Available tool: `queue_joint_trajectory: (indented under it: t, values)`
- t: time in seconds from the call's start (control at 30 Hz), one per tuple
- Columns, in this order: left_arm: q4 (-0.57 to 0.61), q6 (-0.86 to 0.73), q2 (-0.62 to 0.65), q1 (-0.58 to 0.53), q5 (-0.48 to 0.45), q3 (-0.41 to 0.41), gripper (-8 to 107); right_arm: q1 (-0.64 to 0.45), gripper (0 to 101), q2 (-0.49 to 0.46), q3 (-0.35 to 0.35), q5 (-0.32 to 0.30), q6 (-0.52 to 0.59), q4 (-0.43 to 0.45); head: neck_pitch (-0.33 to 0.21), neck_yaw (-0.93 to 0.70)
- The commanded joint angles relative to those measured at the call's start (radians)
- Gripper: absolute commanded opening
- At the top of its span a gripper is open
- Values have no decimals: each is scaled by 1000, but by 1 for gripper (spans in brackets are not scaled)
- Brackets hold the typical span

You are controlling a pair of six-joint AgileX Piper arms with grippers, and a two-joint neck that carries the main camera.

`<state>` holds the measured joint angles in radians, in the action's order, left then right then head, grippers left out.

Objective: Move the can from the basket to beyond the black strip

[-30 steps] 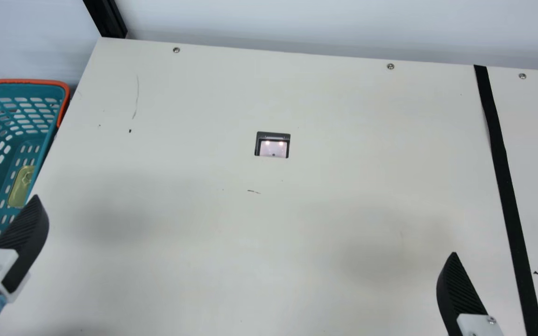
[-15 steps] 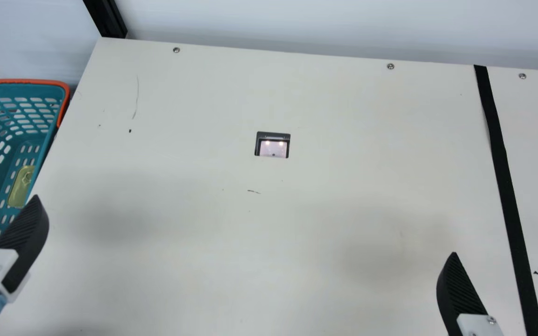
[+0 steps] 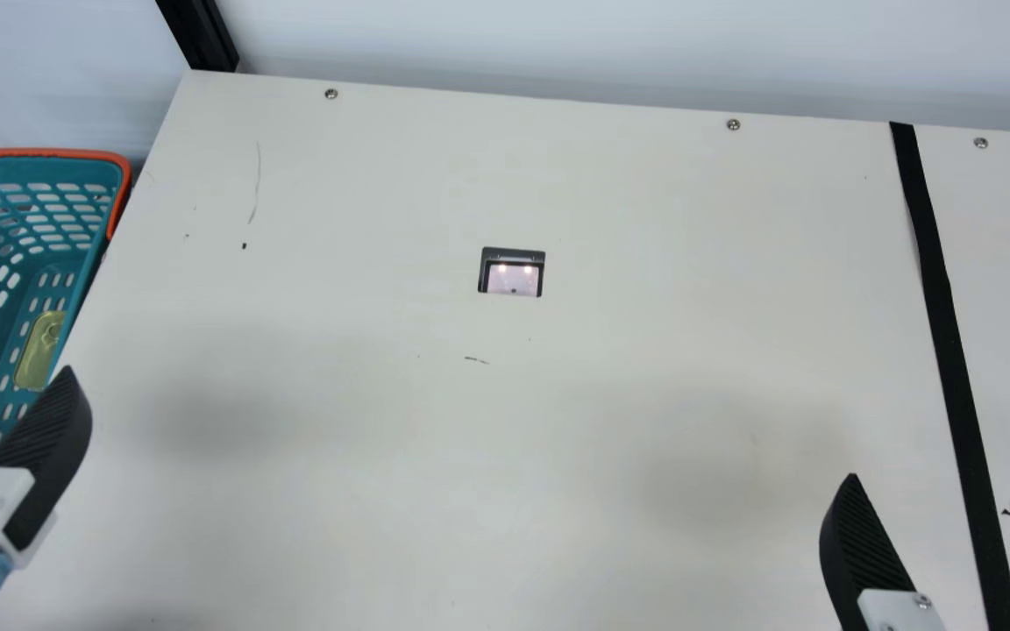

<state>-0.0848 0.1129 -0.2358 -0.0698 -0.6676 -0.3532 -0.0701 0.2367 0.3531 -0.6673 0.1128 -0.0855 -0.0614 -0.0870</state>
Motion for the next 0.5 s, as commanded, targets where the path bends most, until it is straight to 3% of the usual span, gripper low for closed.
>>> queue_joint_trajectory:
  t: [0.0, 0.47]
  values:
    - [0, 0, 0, 0, 0, 0, 90, 0, 101, 0, 0, 0, 0, 0, -2, -14]
    - [0, 0, 0, 0, 0, 0, 90, 0, 101, 0, 0, 0, 0, 0, -4, -189]
